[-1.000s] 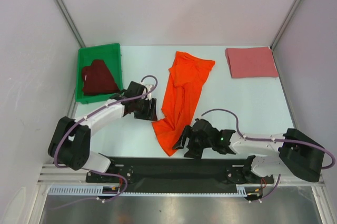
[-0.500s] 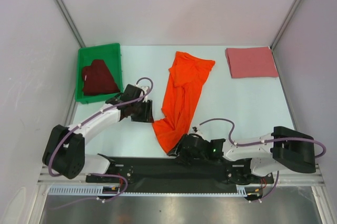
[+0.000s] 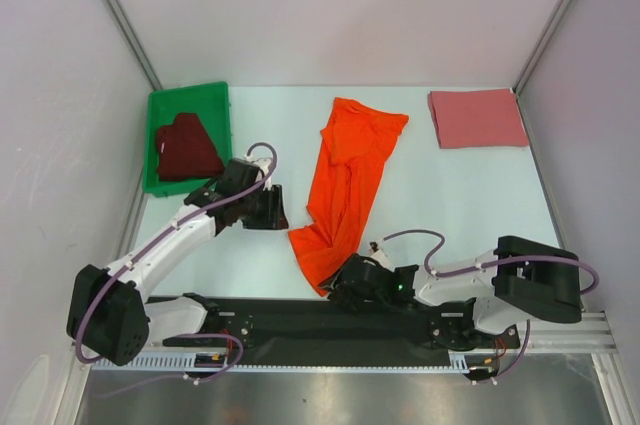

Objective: Fold and stack the t-shirts
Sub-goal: Fold the tshirt

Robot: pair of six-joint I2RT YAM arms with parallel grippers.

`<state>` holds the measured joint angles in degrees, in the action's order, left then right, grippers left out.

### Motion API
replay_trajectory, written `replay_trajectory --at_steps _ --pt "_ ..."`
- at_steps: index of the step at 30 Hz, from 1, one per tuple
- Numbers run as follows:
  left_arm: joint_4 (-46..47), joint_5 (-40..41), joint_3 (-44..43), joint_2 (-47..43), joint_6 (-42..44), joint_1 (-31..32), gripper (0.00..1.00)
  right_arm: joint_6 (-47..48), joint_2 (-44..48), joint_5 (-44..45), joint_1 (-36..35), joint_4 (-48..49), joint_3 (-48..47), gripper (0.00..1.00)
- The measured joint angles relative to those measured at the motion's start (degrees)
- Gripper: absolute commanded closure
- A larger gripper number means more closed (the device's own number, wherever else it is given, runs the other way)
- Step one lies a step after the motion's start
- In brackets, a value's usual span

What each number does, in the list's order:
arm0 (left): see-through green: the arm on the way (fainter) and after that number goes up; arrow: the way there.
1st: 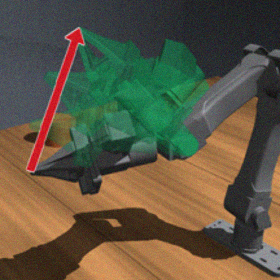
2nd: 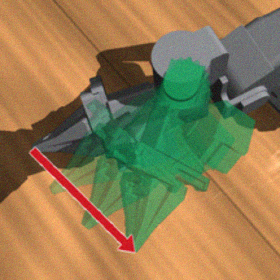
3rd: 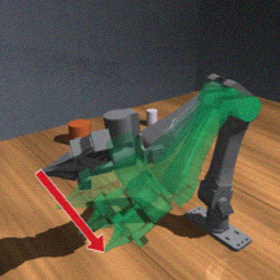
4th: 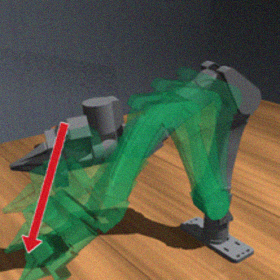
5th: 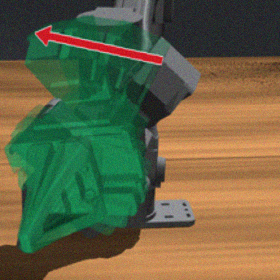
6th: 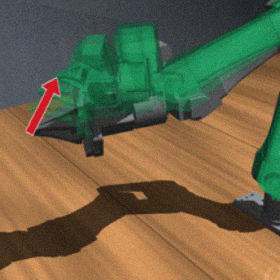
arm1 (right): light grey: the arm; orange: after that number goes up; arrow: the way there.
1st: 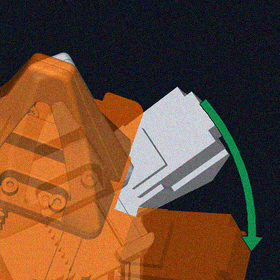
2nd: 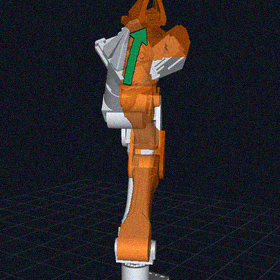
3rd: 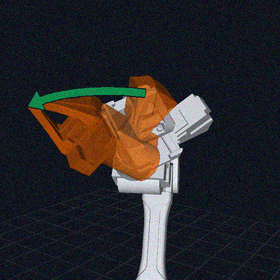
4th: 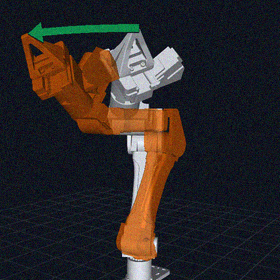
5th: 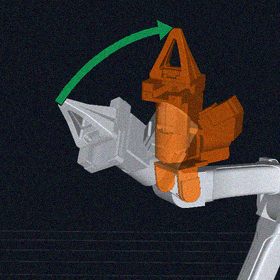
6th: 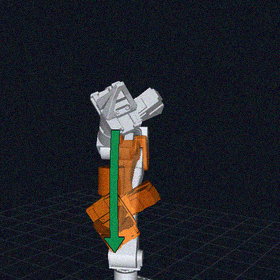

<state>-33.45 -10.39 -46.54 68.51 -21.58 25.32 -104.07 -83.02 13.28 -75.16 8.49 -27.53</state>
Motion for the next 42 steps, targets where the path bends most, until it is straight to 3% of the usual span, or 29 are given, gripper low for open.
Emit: replay_trajectory --at_steps 4,7,13,21,29,42 --pt "-1.1 0.3 0.0 0.0 -0.2 0.0 0.42 -0.6 -0.7 0.0 0.1 -0.1 0.0 0.78" --pt "-1.9 0.0 -0.1 0.1 -0.5 -0.2 0.24 -0.7 -0.8 -0.2 0.2 -1.0 0.0 0.86" --pt "-3.2 -2.7 -3.6 5.9 0.7 -0.5 0.27 1.8 1.8 -0.8 0.3 -5.7 0.0 0.98" --pt "-2.2 -7.8 -3.3 7.4 0.1 -0.4 0.27 8.4 10.5 -1.8 1.2 -11.5 1.5 1.00" --pt "-2.2 -9.4 6.6 -3.4 -8.6 0.2 0.23 16.5 17.2 -10.5 6.6 -11.4 10.3 1.00" --pt "-0.9 -10.6 14.3 -3.9 -17.4 9.1 0.32 21.8 28.2 -17.2 9.8 -12.5 15.3 1.00"
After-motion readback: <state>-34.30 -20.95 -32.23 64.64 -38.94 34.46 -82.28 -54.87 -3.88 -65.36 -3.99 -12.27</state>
